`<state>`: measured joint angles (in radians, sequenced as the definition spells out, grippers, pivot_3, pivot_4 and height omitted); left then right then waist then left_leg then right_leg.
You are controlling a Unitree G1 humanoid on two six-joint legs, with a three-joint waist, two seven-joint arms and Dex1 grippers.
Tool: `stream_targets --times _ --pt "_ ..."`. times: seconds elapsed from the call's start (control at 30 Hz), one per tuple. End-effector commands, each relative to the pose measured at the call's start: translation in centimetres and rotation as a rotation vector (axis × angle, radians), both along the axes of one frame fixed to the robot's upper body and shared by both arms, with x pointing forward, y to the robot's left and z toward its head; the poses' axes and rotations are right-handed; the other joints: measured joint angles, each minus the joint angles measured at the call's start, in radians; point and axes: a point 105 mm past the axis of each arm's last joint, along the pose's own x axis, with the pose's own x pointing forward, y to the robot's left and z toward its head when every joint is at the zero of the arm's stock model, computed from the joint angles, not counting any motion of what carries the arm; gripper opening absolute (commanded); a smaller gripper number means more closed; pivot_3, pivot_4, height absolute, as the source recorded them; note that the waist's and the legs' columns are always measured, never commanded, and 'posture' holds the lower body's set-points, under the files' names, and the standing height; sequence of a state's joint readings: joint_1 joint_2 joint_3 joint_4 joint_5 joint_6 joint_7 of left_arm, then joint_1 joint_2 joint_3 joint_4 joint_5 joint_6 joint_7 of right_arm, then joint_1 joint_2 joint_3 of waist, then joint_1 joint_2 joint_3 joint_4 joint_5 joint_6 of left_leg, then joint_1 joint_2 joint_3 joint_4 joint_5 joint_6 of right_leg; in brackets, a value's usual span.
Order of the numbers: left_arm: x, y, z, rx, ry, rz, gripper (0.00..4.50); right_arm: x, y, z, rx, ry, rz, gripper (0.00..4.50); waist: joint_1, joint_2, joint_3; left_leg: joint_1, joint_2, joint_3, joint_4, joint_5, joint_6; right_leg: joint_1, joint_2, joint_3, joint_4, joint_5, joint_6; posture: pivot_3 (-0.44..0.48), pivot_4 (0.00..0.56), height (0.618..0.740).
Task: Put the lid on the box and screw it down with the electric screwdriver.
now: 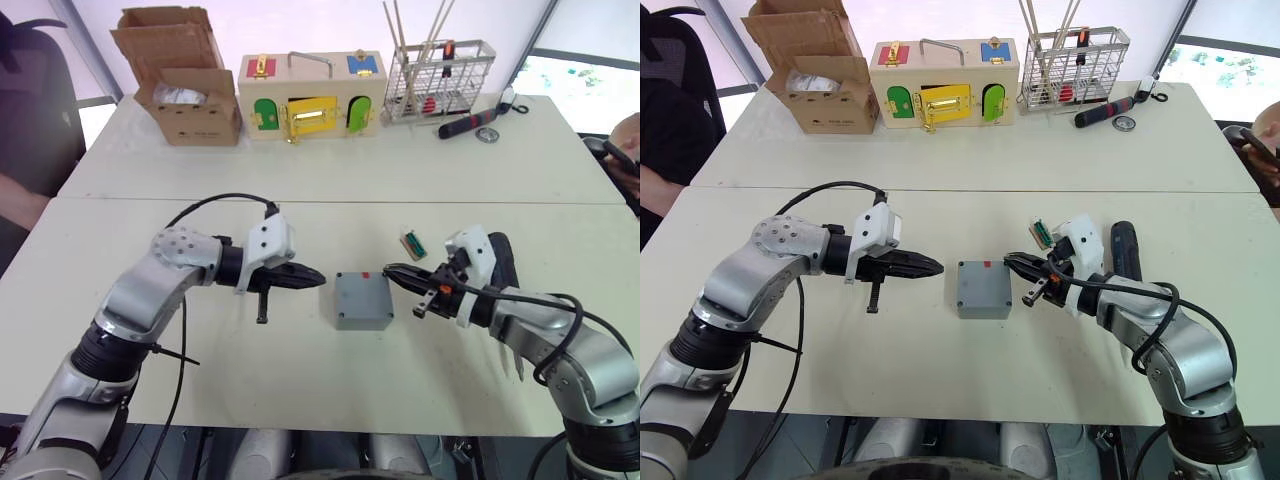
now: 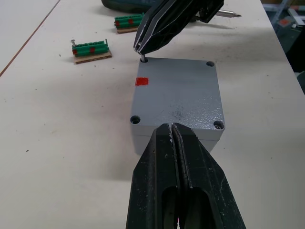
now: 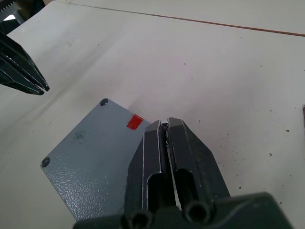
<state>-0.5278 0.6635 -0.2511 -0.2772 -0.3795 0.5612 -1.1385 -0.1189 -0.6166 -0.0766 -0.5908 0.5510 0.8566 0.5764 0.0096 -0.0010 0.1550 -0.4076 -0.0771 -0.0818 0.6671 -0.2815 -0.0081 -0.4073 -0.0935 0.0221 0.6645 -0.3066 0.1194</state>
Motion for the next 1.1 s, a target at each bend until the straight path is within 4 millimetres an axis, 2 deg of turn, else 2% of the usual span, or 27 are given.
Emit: stream_targets --times 0.03,0.23,0.33,0.5,0.57,0.63,0.67,0.73,0.83,0.9,1.03,1.1 --pt "-0.1 -0.3 1.1 -0.012 -0.046 -0.020 0.00 -0.1 0.3 0.6 -0.017 -0.036 0.020 0.04 0.000 0.000 0.000 0.000 0.000 0.000 0.000 0.000 0.000 0.000 0.000 0.000 0.000 0.000 0.000 0.000 0.150 0.740" --pt "0.0 -0.4 1.1 -0.013 -0.047 -0.021 0.00 -0.1 0.2 0.5 -0.036 -0.040 0.028 0.04 0.000 0.000 0.000 0.000 0.000 0.000 0.000 0.000 0.000 0.000 0.000 0.000 0.000 0.000 0.000 0.000 0.150 0.740" --pt "0.1 -0.4 1.0 -0.015 -0.046 -0.019 0.00 0.0 0.1 0.7 -0.044 -0.049 0.028 0.96 0.000 0.000 0.000 0.000 0.000 0.000 0.000 0.000 0.000 0.000 0.000 0.000 0.000 0.000 0.000 0.000 0.150 0.740" --pt "0.3 -0.5 1.0 -0.020 -0.046 -0.018 0.00 -0.1 -0.4 1.5 -0.062 -0.060 0.035 3.38 0.001 0.000 0.000 0.000 0.000 0.000 0.000 0.000 0.000 0.000 0.000 0.000 0.000 0.000 0.000 0.000 0.150 0.740" --pt "0.5 -0.6 1.2 -0.033 -0.044 -0.021 0.00 -0.3 -0.8 2.8 -0.063 -0.077 0.043 3.98 0.001 0.000 0.000 0.000 0.000 0.000 0.000 0.000 0.000 0.000 0.000 0.000 0.000 0.000 0.000 0.000 0.150 0.740" --pt "1.1 -0.7 1.8 -0.057 -0.048 -0.026 0.00 -0.1 -1.9 5.2 -0.052 -0.109 0.032 4.46 0.002 0.000 0.000 0.000 0.000 0.000 0.000 0.000 0.000 0.000 0.000 0.000 0.000 0.000 0.000 0.000 0.150 0.740" --pt "1.5 -0.9 2.3 -0.073 -0.054 -0.032 0.00 0.0 -2.9 6.5 -0.050 -0.121 0.014 4.49 0.002 0.000 0.000 0.000 0.000 0.000 0.000 0.000 0.000 0.000 0.000 0.000 0.000 0.000 0.000 0.000 0.150 0.740" --pt "2.0 -1.2 2.7 -0.091 -0.060 -0.041 0.00 0.1 -4.1 8.0 -0.046 -0.128 -0.004 4.49 0.005 0.000 0.000 0.000 0.000 0.000 0.001 0.000 0.000 0.000 0.000 -0.001 0.000 0.000 0.000 0.000 0.150 0.740" --pt "2.0 -2.4 3.7 -0.119 -0.082 -0.132 0.00 0.5 -9.3 10.6 -0.130 -0.042 -0.129 4.49 0.006 0.000 0.000 0.000 -0.001 0.000 0.001 0.000 0.001 0.002 -0.001 -0.001 -0.001 0.000 0.000 0.000 0.150 0.740" --pt "2.3 -3.0 3.4 -0.103 -0.113 -0.163 0.00 0.3 -11.9 10.5 -0.220 0.051 -0.191 4.49 0.005 0.000 0.000 -0.001 -0.001 0.000 0.001 -0.001 0.002 0.002 -0.001 -0.002 -0.002 0.000 0.000 0.000 0.150 0.740" --pt "1.9 -4.1 2.6 -0.103 -0.145 -0.228 0.00 -0.4 -16.0 9.1 -0.232 0.328 -0.355 4.49 -0.004 0.000 0.000 0.000 0.000 0.002 0.000 -0.002 0.004 0.002 -0.002 -0.002 -0.003 0.000 0.000 0.000 0.150 0.740" --pt "1.0 -5.0 2.4 -0.122 -0.154 -0.262 0.00 -0.8 -17.1 8.4 -0.221 0.445 -0.406 4.49 -0.008 0.000 0.000 0.000 0.001 0.003 0.000 -0.003 0.005 0.001 -0.002 -0.001 -0.003 0.000 0.000 0.000 0.150 0.740"
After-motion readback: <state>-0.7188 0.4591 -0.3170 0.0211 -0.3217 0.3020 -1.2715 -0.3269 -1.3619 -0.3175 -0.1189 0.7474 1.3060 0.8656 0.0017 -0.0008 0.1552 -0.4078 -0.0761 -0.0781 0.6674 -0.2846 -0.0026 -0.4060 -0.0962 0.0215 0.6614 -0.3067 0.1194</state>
